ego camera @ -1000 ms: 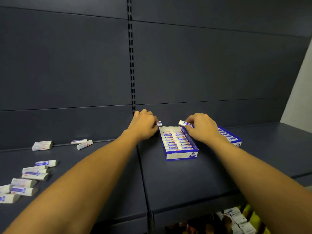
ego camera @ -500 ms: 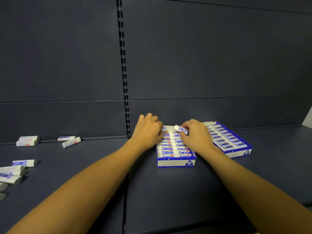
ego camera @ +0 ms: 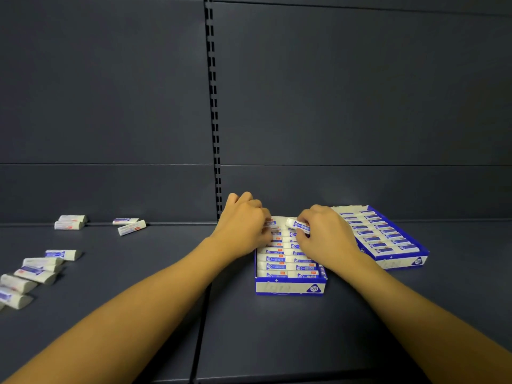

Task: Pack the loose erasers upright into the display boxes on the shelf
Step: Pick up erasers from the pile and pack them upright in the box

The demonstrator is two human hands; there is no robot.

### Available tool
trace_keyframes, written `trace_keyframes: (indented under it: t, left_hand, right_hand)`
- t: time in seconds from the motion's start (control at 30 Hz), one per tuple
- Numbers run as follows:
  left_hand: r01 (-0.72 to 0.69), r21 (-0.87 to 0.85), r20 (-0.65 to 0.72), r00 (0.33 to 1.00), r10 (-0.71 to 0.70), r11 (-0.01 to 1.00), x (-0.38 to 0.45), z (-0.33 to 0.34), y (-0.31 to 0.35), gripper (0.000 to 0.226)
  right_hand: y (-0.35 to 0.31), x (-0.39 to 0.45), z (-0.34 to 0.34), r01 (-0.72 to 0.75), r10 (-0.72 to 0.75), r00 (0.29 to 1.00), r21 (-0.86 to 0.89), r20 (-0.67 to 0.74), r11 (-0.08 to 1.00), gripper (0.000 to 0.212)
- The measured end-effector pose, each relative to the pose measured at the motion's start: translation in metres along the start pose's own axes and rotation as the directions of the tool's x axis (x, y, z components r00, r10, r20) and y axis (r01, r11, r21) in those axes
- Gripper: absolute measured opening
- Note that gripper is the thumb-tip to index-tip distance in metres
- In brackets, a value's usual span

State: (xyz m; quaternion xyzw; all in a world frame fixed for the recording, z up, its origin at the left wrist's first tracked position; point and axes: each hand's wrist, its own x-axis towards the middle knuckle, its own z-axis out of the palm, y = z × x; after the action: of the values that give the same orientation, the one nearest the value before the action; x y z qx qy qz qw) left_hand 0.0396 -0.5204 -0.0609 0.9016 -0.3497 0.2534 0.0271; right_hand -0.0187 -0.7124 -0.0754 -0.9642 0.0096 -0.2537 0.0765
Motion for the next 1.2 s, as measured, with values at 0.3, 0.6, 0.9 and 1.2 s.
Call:
trace_keyframes:
  t: [0.3, 0.6, 0.9, 1.2]
  left_hand:
    - [0.023, -0.311, 0.029, 0.999, -0.014, 0.95, 0.035, 0.001, -0.017, 0.028]
    - [0.025, -0.378, 0.065, 0.998, 0.0, 0.926, 0.036, 0.032, -0.02, 0.018]
    - [-0.044, -0.251, 0.076, 0.995, 0.065, 0.967, 0.035, 0.032, -0.02, 0.023]
    - [-0.018, -0.186, 0.153, 0.987, 0.047, 0.982, 0.035, 0.025, -0.013, 0.024]
  right_hand:
    - [0.015, 0.034, 0.004, -0.08, 0.111, 0.99, 0.296, -0.087, 0.952, 0.018]
    - [0.024, 0.033, 0.035, -0.189, 0.241, 0.97, 0.515, -0.036, 0.836, 0.018]
    - [0.023, 0.036, 0.039, -0.111, 0.153, 0.986, 0.438, -0.062, 0.892, 0.023]
    - [0.025, 0.034, 0.036, -0.111, 0.151, 0.987, 0.429, -0.061, 0.897, 0.021]
